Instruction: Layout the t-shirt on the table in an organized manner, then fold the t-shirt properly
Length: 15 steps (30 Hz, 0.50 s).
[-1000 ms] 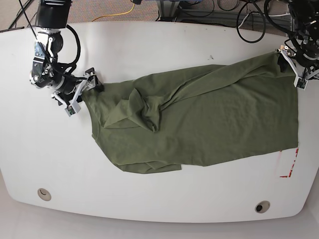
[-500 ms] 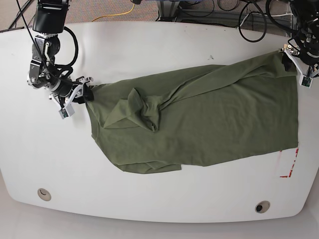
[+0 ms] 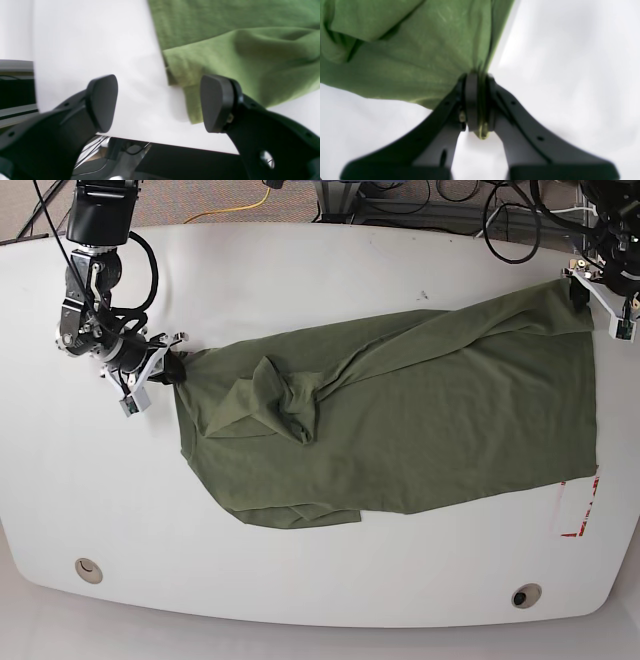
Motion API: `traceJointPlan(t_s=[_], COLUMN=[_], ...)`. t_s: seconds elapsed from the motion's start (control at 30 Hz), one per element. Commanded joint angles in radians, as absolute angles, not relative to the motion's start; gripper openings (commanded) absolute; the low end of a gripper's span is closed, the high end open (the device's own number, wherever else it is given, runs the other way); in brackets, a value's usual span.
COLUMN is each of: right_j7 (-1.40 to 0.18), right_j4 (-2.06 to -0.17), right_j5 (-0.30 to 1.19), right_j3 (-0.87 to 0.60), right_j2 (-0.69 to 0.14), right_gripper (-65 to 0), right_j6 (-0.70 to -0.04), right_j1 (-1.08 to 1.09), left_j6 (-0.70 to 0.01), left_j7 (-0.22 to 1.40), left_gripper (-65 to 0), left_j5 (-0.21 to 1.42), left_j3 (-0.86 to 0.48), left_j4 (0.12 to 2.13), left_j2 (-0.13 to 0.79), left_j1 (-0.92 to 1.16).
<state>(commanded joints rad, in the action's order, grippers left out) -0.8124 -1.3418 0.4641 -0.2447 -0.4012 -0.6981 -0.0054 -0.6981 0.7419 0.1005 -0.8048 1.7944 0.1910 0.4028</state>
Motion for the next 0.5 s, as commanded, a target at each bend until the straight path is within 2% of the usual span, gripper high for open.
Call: traceJointPlan(t_s=[0.5], right_j7=[-0.812], right_j4=[-1.342], right_j5=[0.466], right_j3=[-0.245], right_j2=[-0.386], right_gripper=[-60.2], right_j6=[-0.698], right_j1=[-0.005], left_j6=[-0.698], left_j7=[0.739], left_gripper=[-17.4], left_j5=[0.108], left_j3=[-0.771], left_j4=[1.676], left_j2=[0.183], left_j1=[0.435])
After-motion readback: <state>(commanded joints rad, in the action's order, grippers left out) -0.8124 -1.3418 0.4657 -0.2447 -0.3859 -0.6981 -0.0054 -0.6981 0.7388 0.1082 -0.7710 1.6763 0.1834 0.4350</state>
